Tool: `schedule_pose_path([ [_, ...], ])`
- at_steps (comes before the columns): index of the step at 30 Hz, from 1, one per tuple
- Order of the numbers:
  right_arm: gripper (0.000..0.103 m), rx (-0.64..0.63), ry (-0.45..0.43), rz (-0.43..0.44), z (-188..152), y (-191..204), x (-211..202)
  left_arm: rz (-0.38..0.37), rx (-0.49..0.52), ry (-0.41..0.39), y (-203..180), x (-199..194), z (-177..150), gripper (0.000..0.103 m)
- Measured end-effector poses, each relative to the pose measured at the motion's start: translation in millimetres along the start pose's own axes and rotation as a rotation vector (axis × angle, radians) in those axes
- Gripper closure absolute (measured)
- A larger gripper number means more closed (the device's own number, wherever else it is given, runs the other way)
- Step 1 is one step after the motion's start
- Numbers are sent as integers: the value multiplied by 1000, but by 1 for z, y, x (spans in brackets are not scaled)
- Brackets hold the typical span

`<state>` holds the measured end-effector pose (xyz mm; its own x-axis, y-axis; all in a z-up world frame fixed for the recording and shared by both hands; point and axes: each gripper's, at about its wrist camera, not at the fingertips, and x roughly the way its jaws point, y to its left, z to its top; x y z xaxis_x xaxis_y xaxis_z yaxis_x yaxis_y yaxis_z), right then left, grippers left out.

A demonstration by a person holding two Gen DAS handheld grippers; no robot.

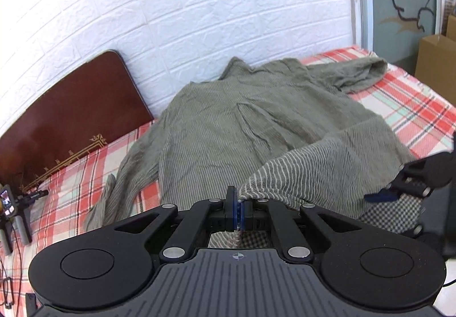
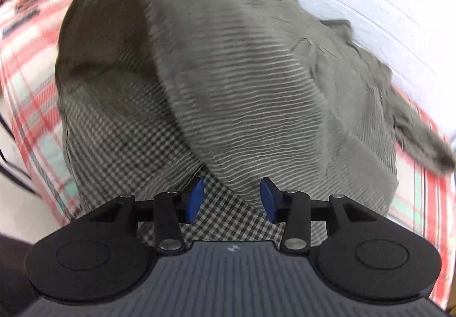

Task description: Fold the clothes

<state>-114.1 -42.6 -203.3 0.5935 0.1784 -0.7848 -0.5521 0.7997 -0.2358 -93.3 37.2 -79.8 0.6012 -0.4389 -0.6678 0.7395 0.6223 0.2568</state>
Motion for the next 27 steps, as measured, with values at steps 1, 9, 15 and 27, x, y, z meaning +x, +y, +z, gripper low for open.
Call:
schedule_pose_path([
  [1,55,-17,4,-14,0,2,3,-3,-6,-4,1,-2,1,103],
  [9,101,-5,1,-65,-5,-16,-17,7,9,25,10,-6,-10,103],
  [15,101,-45,9,-59,-21,-43,-61,-58,94,128,3,0,-43,103],
  [27,101,-180,176,6,-72,-34,-57,-186,173,364,-28,27,-116,92],
])
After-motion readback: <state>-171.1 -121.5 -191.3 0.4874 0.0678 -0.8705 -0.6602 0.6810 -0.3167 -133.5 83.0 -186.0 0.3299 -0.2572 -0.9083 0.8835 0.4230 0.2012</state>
